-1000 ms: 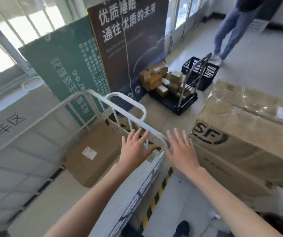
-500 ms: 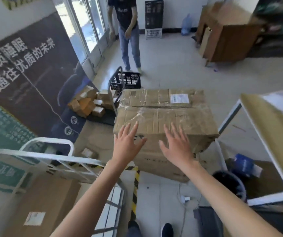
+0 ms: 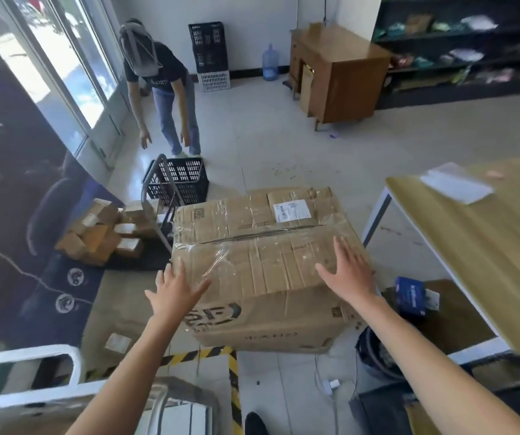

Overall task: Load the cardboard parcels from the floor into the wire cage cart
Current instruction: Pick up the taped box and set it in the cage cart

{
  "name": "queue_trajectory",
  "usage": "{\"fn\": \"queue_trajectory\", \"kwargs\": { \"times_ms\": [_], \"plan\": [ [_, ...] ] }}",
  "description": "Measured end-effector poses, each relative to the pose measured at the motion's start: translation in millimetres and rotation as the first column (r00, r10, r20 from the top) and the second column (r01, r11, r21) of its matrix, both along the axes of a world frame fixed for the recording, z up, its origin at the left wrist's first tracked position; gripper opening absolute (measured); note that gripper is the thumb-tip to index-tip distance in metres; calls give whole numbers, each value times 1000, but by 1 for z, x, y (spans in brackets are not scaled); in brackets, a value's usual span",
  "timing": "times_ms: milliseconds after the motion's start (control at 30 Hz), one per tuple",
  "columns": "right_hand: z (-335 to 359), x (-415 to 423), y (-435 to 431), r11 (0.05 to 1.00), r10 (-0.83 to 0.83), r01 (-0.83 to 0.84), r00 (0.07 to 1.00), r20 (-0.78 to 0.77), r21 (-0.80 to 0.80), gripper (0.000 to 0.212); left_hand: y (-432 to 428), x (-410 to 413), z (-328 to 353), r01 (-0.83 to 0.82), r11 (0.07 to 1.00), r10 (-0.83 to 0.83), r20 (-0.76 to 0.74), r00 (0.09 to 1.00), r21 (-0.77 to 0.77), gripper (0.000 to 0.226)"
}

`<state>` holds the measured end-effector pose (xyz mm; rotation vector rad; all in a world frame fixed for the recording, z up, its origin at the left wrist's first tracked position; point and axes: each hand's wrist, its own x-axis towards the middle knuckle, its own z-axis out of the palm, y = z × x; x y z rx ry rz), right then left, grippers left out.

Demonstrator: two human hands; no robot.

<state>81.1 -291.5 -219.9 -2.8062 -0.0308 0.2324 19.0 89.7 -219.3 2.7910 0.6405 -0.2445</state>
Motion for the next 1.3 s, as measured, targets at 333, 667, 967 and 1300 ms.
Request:
{"fn": "queue_trajectory", "kwargs": {
  "times_ms": [333,667,967,1300],
  "plan": [
    [-32,39,-47,930,-285,333,921,-267,154,134,33,-10,-52,-301,504,339,-135,931,-809,98],
    [-34,81,-73,862,-286,416,871,-401,288,126,18,-4,-39,-338,379,482,-129,867,-861,82],
    [-7,100,23,880,-4,133,962,-274,455,92,62,-87,39,-372,397,749,63,659,-839,76],
    [55,43,232,753,542,-372,818,-192,542,92,72,-324,96,-458,161,986,119,120,-874,57]
  ]
}}
